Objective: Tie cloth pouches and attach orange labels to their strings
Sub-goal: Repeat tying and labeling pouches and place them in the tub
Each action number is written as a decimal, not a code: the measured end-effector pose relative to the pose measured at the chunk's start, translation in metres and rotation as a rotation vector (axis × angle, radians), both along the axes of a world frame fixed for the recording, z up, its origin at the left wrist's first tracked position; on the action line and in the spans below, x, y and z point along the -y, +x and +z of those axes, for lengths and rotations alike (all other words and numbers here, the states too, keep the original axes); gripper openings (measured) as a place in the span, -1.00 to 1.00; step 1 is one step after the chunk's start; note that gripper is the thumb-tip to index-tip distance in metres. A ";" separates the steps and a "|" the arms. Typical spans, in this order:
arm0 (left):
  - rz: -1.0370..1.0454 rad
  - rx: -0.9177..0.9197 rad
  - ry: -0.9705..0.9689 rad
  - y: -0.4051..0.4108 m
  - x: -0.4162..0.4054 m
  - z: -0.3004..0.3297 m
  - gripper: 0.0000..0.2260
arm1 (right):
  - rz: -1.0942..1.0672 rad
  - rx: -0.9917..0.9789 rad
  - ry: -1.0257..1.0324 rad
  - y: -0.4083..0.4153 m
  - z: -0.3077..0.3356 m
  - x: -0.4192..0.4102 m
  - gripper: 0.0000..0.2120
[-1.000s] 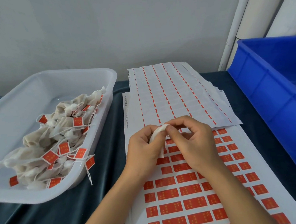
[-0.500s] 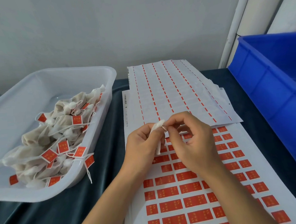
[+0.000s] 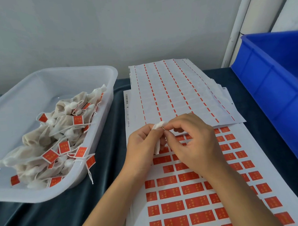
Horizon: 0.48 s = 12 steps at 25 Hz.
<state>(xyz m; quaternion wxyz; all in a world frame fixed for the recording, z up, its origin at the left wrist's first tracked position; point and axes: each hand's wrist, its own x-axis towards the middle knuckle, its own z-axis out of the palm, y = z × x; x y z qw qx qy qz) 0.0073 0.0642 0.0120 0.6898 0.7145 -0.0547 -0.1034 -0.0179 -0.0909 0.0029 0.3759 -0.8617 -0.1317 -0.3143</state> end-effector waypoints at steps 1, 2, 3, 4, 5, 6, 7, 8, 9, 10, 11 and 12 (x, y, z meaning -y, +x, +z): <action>0.002 0.004 0.004 0.000 0.000 0.000 -0.69 | -0.015 0.010 -0.025 0.000 0.000 0.000 -0.83; 0.004 0.011 0.012 0.000 0.001 0.000 -0.69 | -0.030 0.015 -0.049 0.000 0.000 0.001 -0.83; 0.004 0.022 0.024 0.000 0.001 0.001 -0.70 | -0.046 0.013 -0.071 0.000 -0.001 0.000 -0.84; 0.004 0.033 0.036 0.000 0.002 0.001 -0.70 | -0.060 0.006 -0.090 0.000 -0.001 0.000 -0.85; 0.005 0.040 0.045 -0.001 0.002 0.000 -0.70 | -0.069 -0.005 -0.105 0.000 -0.002 0.000 -0.85; 0.006 0.043 0.051 -0.001 0.003 0.000 -0.71 | -0.071 -0.017 -0.115 0.000 -0.002 0.000 -0.86; 0.006 0.044 0.055 -0.001 0.003 0.000 -0.71 | -0.068 -0.030 -0.123 0.000 -0.002 -0.001 -0.86; 0.005 0.043 0.060 -0.001 0.003 0.000 -0.72 | -0.063 -0.044 -0.128 0.000 -0.002 -0.001 -0.86; 0.005 0.042 0.067 -0.001 0.003 -0.001 -0.72 | -0.058 -0.061 -0.128 0.000 -0.002 -0.001 -0.87; 0.006 0.042 0.078 -0.001 0.002 -0.001 -0.74 | -0.056 -0.080 -0.120 0.000 -0.001 -0.002 -0.87; 0.008 0.042 0.088 -0.001 0.003 -0.001 -0.75 | -0.056 -0.099 -0.105 0.000 -0.001 -0.003 -0.87; 0.010 0.044 0.093 -0.001 0.003 -0.001 -0.76 | -0.059 -0.118 -0.087 -0.001 -0.001 -0.005 -0.87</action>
